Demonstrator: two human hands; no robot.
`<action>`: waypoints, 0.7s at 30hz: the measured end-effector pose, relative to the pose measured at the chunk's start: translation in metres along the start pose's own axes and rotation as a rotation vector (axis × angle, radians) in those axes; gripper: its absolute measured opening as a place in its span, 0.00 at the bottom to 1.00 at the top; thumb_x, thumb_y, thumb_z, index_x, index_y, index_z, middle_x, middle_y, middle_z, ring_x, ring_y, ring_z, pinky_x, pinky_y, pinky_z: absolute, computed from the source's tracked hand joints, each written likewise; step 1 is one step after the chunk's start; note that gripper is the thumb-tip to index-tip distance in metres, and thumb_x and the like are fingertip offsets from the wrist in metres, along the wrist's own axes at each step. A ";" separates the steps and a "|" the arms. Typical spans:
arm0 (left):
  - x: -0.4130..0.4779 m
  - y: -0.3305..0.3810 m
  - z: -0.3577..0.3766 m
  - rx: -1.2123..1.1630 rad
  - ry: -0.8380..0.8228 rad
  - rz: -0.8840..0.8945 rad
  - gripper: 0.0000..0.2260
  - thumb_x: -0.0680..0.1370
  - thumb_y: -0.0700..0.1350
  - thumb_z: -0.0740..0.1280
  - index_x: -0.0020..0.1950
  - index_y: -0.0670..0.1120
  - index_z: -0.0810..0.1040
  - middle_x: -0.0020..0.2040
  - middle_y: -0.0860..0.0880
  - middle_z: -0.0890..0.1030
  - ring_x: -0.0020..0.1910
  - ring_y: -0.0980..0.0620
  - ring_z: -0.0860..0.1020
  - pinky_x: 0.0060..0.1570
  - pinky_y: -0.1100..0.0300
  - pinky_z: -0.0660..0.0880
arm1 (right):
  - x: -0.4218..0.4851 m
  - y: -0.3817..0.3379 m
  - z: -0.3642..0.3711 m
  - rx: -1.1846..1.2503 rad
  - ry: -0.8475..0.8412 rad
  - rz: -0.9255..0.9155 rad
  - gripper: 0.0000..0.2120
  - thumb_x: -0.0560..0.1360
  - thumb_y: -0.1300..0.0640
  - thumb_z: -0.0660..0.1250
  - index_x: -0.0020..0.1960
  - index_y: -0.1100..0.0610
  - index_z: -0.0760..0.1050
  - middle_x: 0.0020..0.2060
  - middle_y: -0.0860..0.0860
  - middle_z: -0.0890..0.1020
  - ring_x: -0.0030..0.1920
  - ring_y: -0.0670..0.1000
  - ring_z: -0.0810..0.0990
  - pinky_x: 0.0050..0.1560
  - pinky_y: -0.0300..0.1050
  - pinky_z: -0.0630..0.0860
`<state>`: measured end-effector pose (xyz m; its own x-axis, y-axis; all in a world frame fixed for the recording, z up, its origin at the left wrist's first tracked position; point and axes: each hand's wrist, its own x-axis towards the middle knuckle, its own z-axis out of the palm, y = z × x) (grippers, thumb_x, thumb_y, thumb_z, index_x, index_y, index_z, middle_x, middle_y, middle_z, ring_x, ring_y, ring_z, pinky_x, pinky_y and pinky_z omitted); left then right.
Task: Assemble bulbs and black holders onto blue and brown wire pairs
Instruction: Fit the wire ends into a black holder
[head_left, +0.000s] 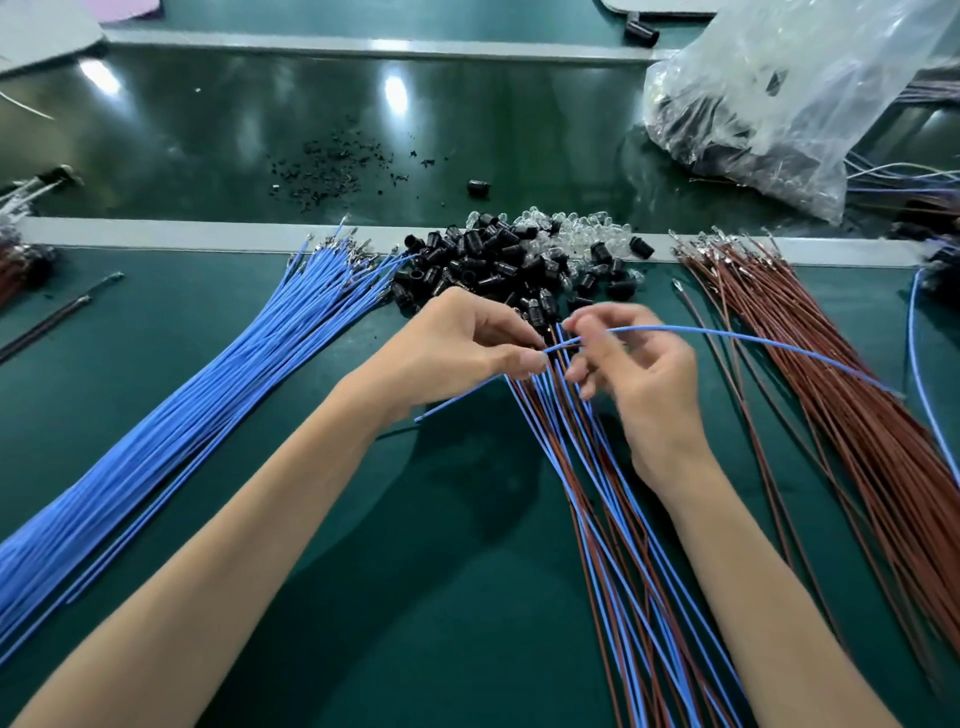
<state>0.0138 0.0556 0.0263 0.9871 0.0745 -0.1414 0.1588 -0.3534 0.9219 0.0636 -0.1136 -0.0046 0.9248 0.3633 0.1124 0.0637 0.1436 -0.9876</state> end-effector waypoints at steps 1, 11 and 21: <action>0.000 -0.001 -0.002 0.003 0.006 -0.012 0.04 0.73 0.38 0.72 0.48 0.41 0.83 0.41 0.45 0.85 0.43 0.50 0.84 0.53 0.55 0.79 | 0.001 -0.003 -0.001 0.127 0.060 0.004 0.06 0.78 0.55 0.65 0.46 0.57 0.74 0.36 0.49 0.82 0.29 0.45 0.77 0.29 0.34 0.73; 0.001 -0.002 0.001 0.035 0.011 0.001 0.03 0.73 0.37 0.73 0.46 0.42 0.84 0.39 0.45 0.85 0.40 0.54 0.83 0.50 0.58 0.78 | -0.002 0.001 0.009 -0.034 0.032 -0.004 0.06 0.79 0.59 0.64 0.43 0.58 0.75 0.30 0.48 0.80 0.29 0.45 0.78 0.33 0.35 0.75; 0.003 -0.001 0.001 0.014 0.012 0.009 0.04 0.73 0.38 0.73 0.43 0.47 0.83 0.38 0.49 0.85 0.38 0.57 0.82 0.43 0.66 0.77 | 0.001 0.002 0.002 -0.075 0.047 0.008 0.09 0.78 0.57 0.66 0.41 0.55 0.80 0.27 0.46 0.78 0.29 0.42 0.76 0.33 0.33 0.74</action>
<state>0.0165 0.0552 0.0244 0.9882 0.0824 -0.1292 0.1506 -0.3669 0.9180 0.0637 -0.1109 -0.0065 0.9419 0.3203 0.1014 0.0827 0.0715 -0.9940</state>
